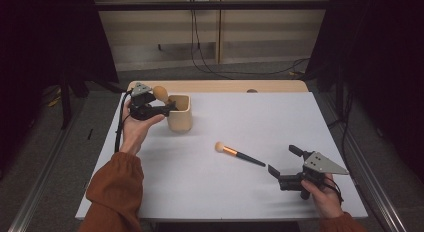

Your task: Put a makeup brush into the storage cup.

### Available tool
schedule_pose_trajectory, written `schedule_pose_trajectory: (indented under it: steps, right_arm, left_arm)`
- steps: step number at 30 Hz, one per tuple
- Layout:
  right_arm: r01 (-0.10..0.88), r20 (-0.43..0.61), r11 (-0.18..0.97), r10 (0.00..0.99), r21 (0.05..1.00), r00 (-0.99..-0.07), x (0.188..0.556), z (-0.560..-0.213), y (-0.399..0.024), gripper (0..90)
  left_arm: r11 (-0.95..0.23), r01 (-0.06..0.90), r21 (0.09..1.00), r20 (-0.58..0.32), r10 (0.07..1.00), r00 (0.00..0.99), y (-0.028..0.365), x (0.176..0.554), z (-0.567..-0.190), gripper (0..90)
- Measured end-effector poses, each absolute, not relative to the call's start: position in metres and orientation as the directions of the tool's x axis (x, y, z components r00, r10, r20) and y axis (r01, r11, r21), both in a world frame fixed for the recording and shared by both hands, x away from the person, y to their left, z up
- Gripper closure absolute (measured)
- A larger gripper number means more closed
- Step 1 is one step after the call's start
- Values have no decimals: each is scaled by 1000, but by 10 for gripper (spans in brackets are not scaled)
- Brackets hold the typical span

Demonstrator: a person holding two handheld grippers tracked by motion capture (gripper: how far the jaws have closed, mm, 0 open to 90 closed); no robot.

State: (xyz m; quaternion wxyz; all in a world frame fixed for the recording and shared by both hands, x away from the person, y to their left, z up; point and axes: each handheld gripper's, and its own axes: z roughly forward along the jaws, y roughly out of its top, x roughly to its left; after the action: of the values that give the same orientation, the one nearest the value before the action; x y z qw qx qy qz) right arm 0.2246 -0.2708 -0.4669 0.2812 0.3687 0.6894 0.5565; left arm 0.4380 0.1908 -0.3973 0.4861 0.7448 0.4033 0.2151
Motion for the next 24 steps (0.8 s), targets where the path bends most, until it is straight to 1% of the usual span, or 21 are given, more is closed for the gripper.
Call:
schedule_pose_trajectory:
  steps: [2, 4, 8, 16, 18, 21, 24]
  right_arm:
    - [195, 23, 108, 822, 975, -569, 224, -467, -271, 0]
    - [195, 24, 107, 822, 975, -570, 224, -467, -271, 0]
    - [194, 24, 105, 822, 975, -570, 224, -467, -271, 0]
    - [195, 25, 105, 822, 975, -568, 224, -466, -271, 0]
    - [194, 25, 105, 823, 975, -568, 224, -466, -272, 0]
    - [197, 25, 106, 823, 975, -567, 225, -466, -272, 0]
    - [196, 25, 104, 825, 975, -565, 225, -466, -272, 0]
  left_arm:
    - [-191, 392, 900, -80, 812, 579, 192, 437, -397, 109]
    - [-185, 390, 902, -84, 811, 579, 193, 436, -398, 101]
    - [-176, 395, 902, -97, 808, 581, 197, 434, -401, 56]
    - [-143, 381, 913, -124, 794, 595, 203, 423, -402, 44]
    - [-160, 357, 920, -103, 781, 615, 205, 420, -403, 32]
    - [-151, 353, 923, -111, 775, 622, 207, 415, -402, 34]
    - [-162, 336, 928, -100, 760, 642, 208, 410, -401, 38]
